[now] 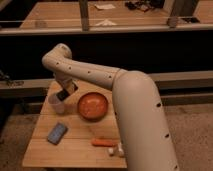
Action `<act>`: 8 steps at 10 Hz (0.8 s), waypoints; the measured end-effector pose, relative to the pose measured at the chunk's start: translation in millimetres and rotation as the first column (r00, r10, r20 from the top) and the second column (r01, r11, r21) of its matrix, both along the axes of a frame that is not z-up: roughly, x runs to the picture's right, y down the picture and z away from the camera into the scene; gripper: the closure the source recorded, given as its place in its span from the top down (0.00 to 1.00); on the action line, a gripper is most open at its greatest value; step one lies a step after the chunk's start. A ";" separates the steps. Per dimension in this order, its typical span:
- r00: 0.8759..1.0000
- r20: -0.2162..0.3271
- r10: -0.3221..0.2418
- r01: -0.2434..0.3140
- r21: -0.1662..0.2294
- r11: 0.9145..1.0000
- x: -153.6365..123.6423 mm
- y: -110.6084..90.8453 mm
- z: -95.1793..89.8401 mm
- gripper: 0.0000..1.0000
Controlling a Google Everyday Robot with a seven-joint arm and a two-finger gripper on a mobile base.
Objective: Place the eraser in the ceramic cup
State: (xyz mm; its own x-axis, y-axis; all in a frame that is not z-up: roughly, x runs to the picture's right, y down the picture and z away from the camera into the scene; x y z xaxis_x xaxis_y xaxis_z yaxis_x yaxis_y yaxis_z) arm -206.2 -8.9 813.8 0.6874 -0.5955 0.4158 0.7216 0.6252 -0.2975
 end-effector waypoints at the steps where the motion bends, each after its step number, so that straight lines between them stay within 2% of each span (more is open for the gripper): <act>1: 1.000 0.008 -0.005 0.005 0.001 1.000 -5.2 -0.3 -1.2 0.02; 8: 0.999 0.030 -0.025 0.025 0.008 1.000 -16.4 0.5 -2.4 0.02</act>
